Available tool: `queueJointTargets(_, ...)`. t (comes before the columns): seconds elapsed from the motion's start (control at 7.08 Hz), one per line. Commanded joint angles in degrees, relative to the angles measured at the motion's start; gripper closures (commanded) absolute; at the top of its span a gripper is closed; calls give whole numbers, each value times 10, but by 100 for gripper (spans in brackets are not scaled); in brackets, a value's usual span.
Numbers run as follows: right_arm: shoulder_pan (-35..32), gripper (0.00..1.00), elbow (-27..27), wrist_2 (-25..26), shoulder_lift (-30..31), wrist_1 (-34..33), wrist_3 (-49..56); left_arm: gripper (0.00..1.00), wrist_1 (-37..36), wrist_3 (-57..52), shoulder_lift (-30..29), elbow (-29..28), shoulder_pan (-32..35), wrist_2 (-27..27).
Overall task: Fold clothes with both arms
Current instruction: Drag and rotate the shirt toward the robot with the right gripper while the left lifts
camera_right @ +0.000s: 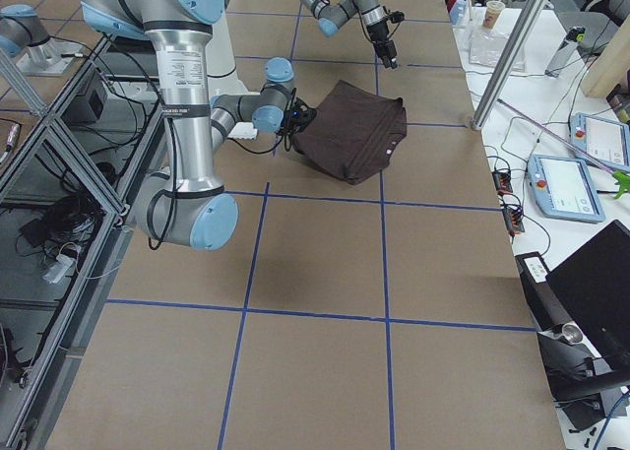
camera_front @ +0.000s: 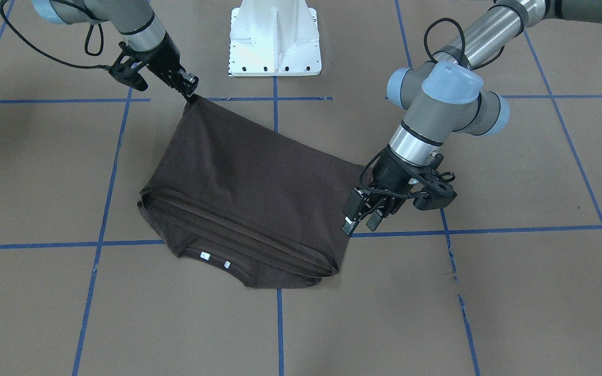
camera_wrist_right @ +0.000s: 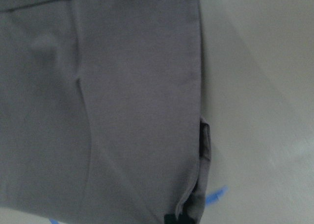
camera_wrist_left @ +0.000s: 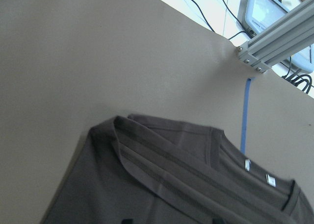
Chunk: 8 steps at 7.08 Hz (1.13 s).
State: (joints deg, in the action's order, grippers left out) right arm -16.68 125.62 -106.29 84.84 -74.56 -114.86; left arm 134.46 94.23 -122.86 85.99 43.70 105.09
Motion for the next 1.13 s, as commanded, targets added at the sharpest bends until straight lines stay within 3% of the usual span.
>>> queueJointTargets(0.0, 83, 1, 38, -5, 12, -32, -21, 26, -4, 9, 17, 32, -1, 34)
queueJointTargets(0.42, 32, 0, 54, 12, 9, -32, -20, 23, -55, 35, 30, 65, -25, 36)
queueJointTargets(0.57, -1, 0, 55, 12, -12, -32, -20, 23, -58, 35, 99, 124, -43, 32)
queueJointTargets(0.71, -38, 0, 51, 13, -30, -32, -20, 24, -59, 35, 157, 161, -66, 3)
queueJointTargets(0.99, -55, 0, 41, 55, -31, -32, -13, 29, -59, 46, 181, 154, -156, -71)
